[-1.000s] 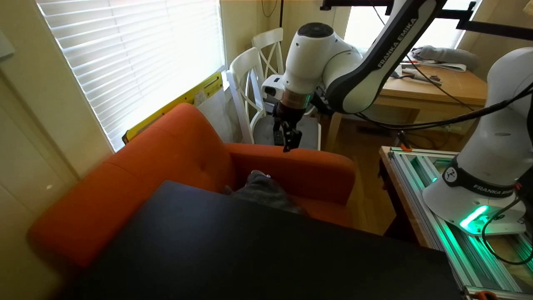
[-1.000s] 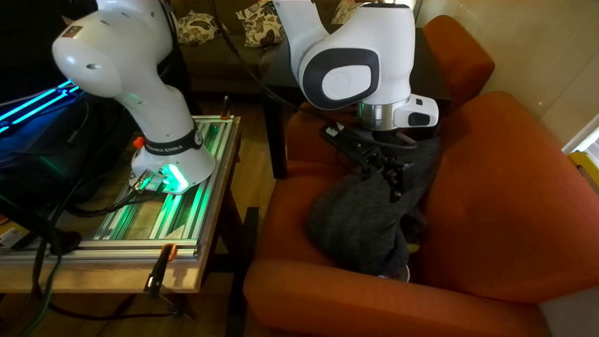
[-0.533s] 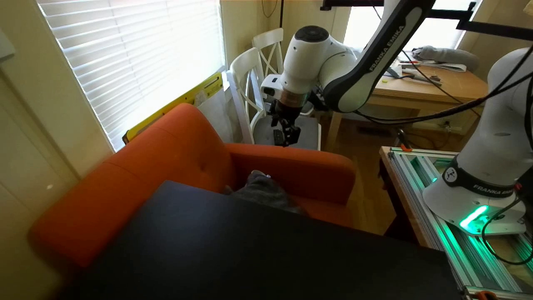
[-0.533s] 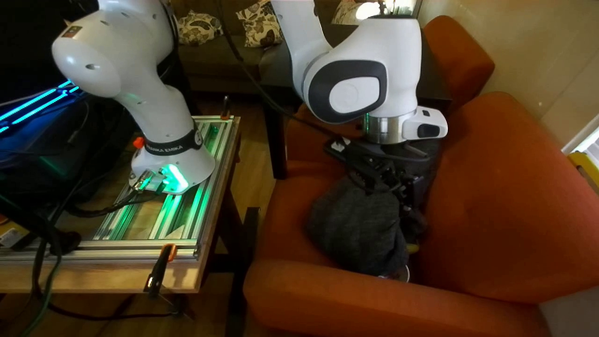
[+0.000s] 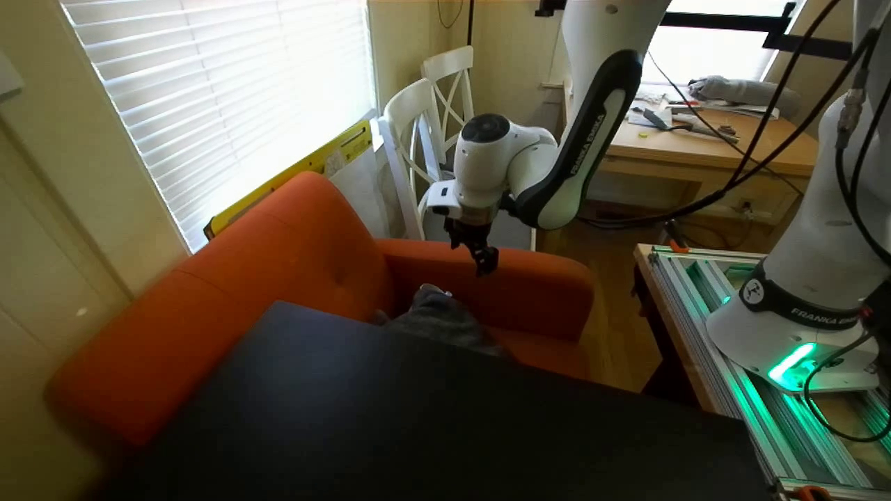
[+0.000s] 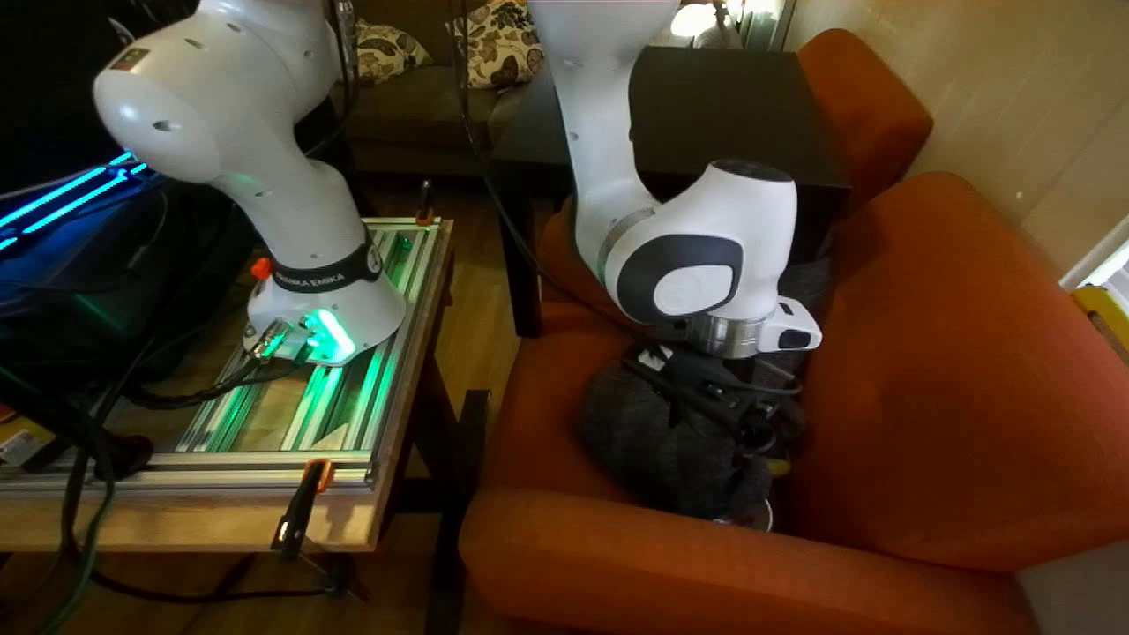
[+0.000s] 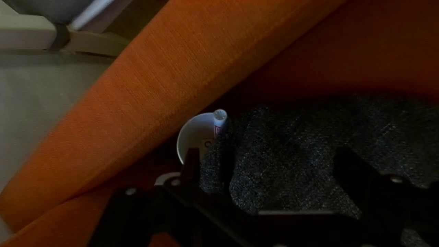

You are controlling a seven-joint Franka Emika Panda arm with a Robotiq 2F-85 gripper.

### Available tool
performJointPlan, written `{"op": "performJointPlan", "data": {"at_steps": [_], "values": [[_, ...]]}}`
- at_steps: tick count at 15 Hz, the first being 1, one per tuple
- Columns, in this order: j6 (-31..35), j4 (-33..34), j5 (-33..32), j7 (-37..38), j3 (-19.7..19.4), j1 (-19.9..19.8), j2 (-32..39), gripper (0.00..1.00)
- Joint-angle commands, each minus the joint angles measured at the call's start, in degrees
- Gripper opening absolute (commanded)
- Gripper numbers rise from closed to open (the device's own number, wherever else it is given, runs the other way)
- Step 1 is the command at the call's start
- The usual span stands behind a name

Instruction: Remove the marker from the white paper cup on the sofa and put it on the black table

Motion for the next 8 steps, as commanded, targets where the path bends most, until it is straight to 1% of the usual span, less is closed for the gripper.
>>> {"op": "performJointPlan", "data": {"at_steps": [1, 5, 6, 7, 8], "values": [[1.50, 8.79, -4.05, 4.86, -5.21, 5.73, 9.24, 1.00], [1.94, 17.21, -6.50, 13.68, -12.96, 13.35, 17.98, 1.00], [0.37, 12.34, -4.90, 9.32, -8.69, 9.18, 12.36, 1.00], [0.34, 13.53, -5.03, 10.13, -9.32, 9.99, 13.67, 1.00], [0.35, 13.58, -4.96, 10.09, -8.96, 9.88, 13.87, 1.00]]}}
